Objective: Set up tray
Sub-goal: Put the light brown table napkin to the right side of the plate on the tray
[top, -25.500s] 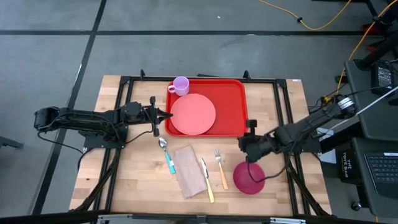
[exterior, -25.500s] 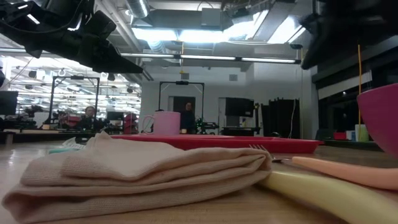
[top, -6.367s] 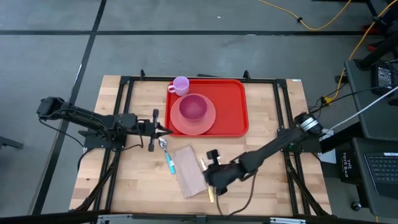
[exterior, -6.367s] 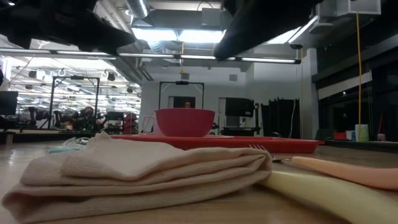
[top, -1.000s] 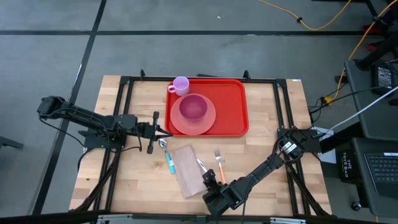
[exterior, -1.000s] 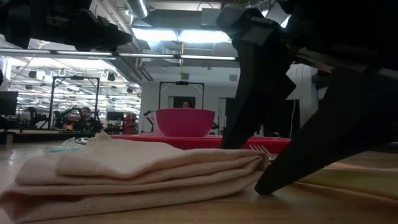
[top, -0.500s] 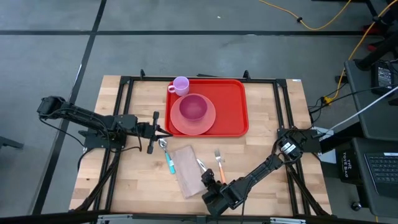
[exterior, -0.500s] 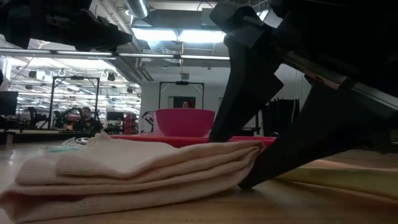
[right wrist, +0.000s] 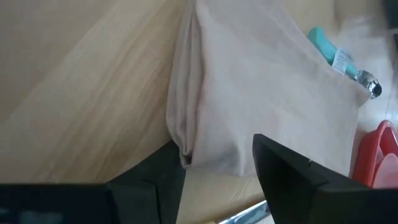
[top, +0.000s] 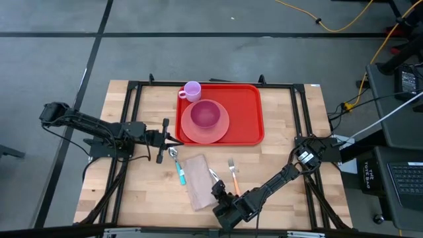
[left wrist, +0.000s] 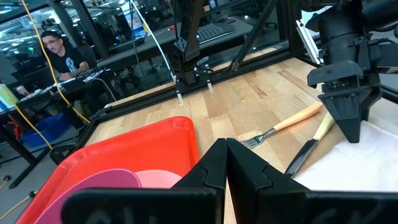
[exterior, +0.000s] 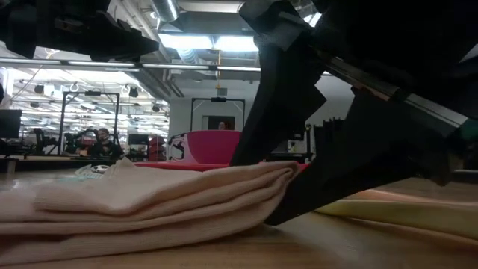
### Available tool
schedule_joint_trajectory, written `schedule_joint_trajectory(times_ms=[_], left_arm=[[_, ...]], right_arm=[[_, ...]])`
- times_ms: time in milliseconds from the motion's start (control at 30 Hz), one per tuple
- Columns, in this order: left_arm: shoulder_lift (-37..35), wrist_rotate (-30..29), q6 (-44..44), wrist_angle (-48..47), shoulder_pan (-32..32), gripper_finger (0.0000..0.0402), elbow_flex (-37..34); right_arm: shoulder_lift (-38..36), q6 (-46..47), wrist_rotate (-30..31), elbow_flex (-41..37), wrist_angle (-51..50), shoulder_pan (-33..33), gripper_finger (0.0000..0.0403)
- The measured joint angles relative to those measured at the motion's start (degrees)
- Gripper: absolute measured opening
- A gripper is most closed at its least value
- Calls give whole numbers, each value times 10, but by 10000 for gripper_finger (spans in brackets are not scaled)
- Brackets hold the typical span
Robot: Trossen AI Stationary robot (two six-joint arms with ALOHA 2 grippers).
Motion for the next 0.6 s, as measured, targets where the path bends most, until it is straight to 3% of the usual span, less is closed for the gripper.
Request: schedule_joint_trajectory(times_ms=[400,600], left_arm=[[0,0,0,0,0,4,0],[0,0,0,0,0,4,0]], right_arm=[[0,-13,-1,0,15,-3,184],[0,-15,-62,0,32,-17,154]])
